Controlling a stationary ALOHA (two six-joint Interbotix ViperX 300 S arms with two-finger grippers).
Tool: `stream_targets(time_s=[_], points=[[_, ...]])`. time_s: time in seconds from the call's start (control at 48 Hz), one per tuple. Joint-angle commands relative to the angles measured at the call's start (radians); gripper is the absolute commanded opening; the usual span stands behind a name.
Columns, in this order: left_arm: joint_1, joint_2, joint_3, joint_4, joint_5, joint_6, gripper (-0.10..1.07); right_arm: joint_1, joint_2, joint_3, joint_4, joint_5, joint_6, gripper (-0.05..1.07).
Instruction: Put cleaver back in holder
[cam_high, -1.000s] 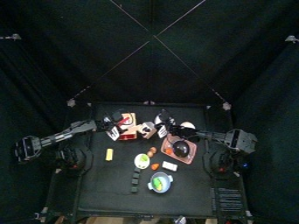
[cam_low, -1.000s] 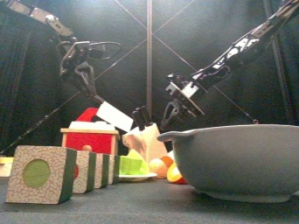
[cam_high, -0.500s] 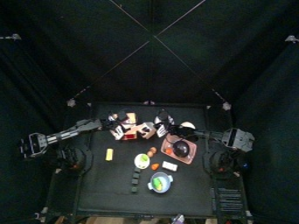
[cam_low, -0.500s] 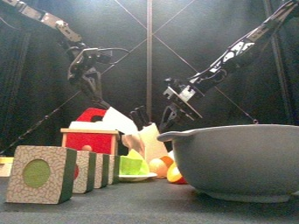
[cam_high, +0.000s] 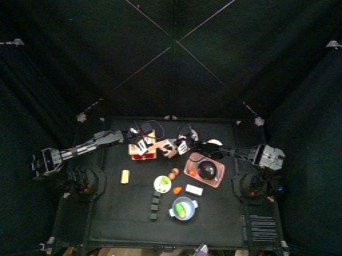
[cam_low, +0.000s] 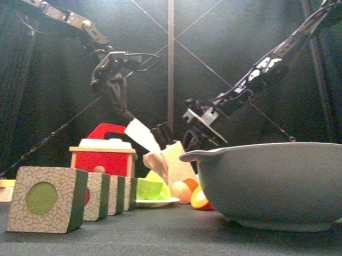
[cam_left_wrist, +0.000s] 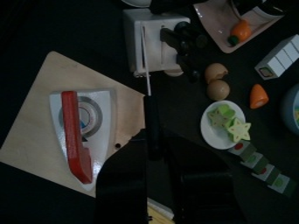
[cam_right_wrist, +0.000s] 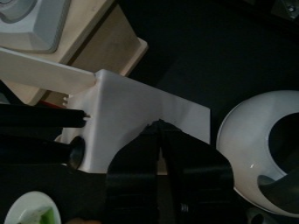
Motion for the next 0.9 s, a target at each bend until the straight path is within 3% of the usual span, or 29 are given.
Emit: stream_targets(time_s=[0.0,0.417,0.875], points=[[-0.002,-0.003,-0.037,0.002,0.011,0.002,0.41,-0.002,-0.012,-0.023,0.002,-0.006,0.0,0.34],[0.0,0.038,-0.061,0.0,0.04,0.005,0.42,0.006,0.017,-0.037,0.002,-0.006,0.0,0.34],[-0.002,0.196,-0.201,0.003,0.032,0.032,0.43,0.006,0.031,-0.038,0.002,-0.006,0.0,0.34]])
